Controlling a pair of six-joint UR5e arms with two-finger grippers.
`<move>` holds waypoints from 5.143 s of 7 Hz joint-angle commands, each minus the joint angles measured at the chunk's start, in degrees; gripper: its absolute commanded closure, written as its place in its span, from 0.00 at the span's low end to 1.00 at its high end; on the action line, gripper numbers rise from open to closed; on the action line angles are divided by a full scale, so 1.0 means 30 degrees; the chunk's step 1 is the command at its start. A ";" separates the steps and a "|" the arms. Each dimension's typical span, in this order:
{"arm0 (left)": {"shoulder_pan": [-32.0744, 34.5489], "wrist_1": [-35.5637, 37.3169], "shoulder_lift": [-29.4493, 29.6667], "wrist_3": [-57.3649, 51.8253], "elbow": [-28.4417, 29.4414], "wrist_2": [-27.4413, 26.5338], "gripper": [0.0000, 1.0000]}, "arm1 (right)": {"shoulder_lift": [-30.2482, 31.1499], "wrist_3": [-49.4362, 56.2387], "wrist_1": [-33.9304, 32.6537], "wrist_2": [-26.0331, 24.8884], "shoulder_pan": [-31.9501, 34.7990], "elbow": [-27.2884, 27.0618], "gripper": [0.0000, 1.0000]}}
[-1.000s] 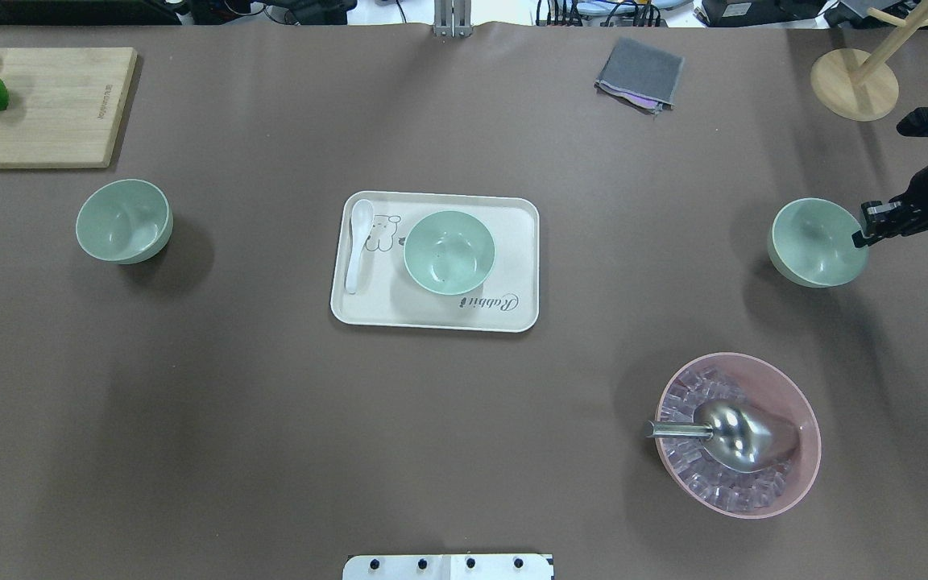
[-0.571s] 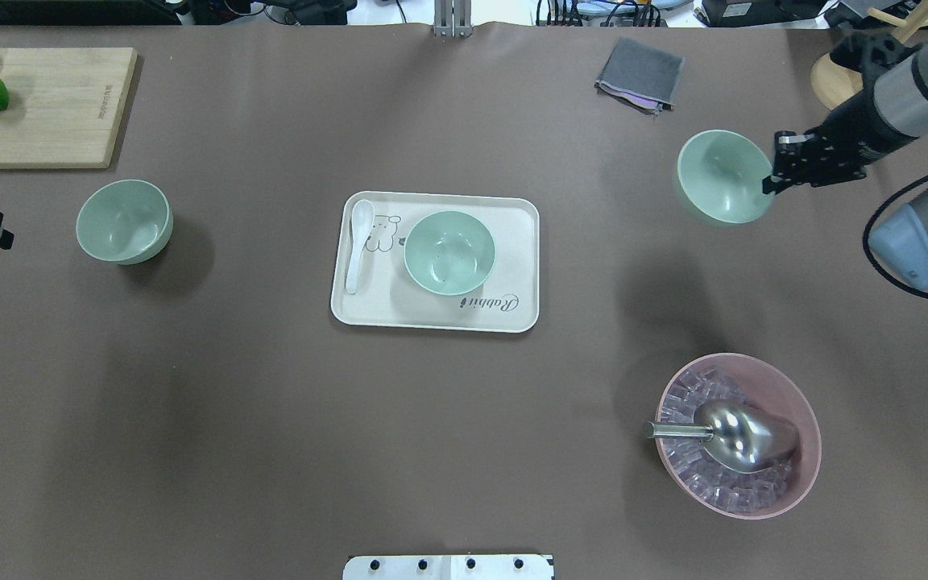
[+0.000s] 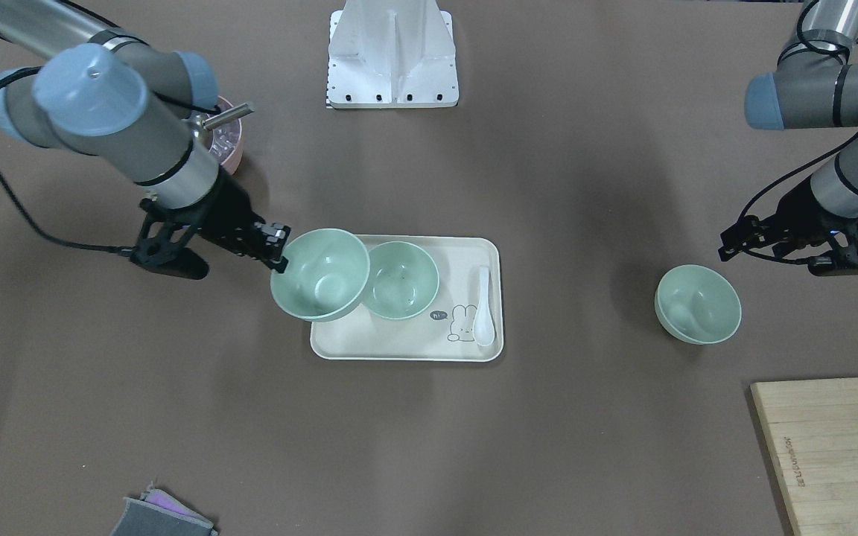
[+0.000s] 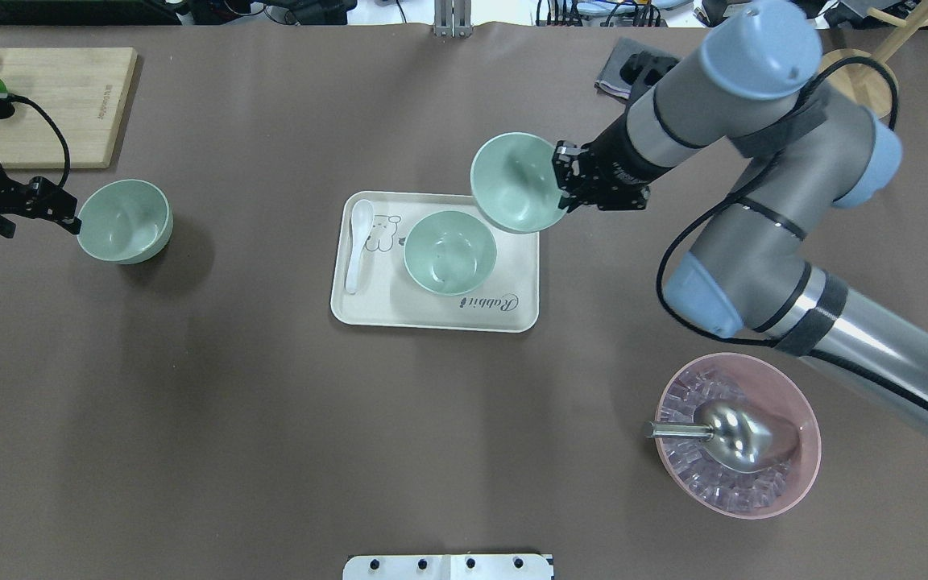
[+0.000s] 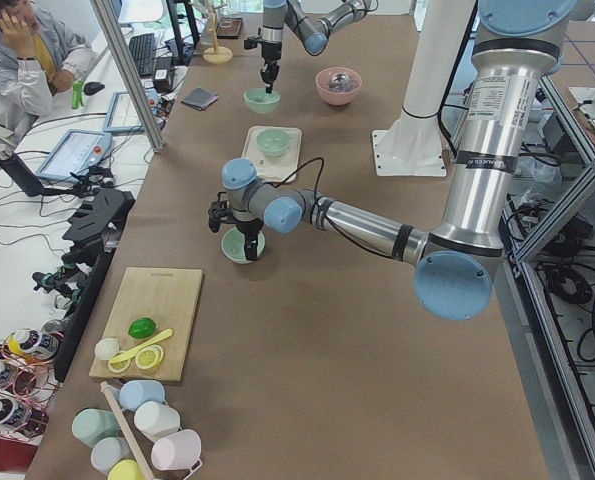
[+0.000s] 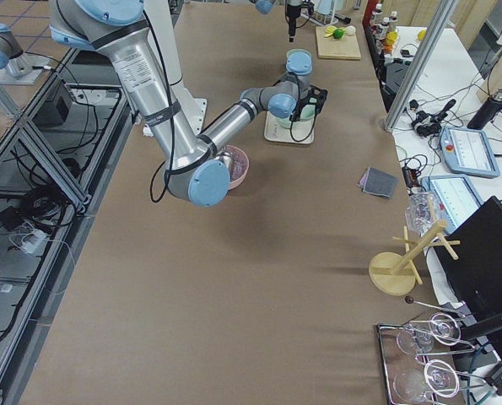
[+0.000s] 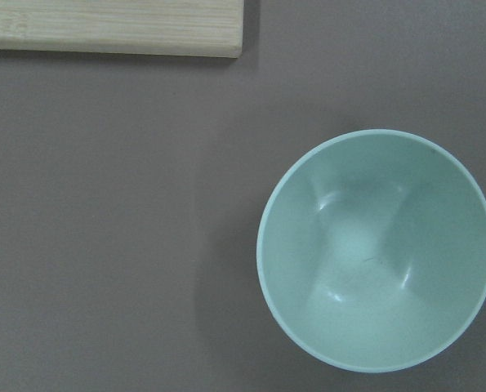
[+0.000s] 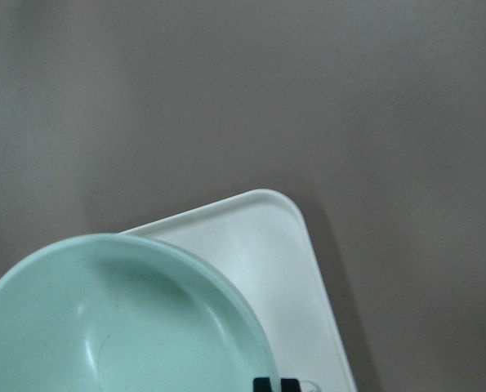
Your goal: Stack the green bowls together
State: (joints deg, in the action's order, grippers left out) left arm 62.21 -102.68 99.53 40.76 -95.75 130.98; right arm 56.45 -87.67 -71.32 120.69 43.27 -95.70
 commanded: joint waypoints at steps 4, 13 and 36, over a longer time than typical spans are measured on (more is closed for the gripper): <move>-0.0083 -0.0022 0.0339 0.0356 0.0158 0.0079 0.03 | -0.1120 -0.1686 0.0188 -0.2612 -0.2382 0.1048 1.00; -0.0141 -0.0051 0.1536 0.0768 0.2291 0.0080 0.03 | -0.1212 -0.1657 0.0248 -0.1945 -0.1103 0.0677 0.00; -0.7964 -0.0550 1.1501 1.4626 0.3176 -0.2675 1.00 | 0.9953 1.5600 -0.0016 0.4419 0.8808 -0.1497 0.00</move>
State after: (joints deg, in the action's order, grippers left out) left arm 38.32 -104.33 133.96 84.70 -86.27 122.80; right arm 86.27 -40.87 -71.37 133.95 69.69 -100.19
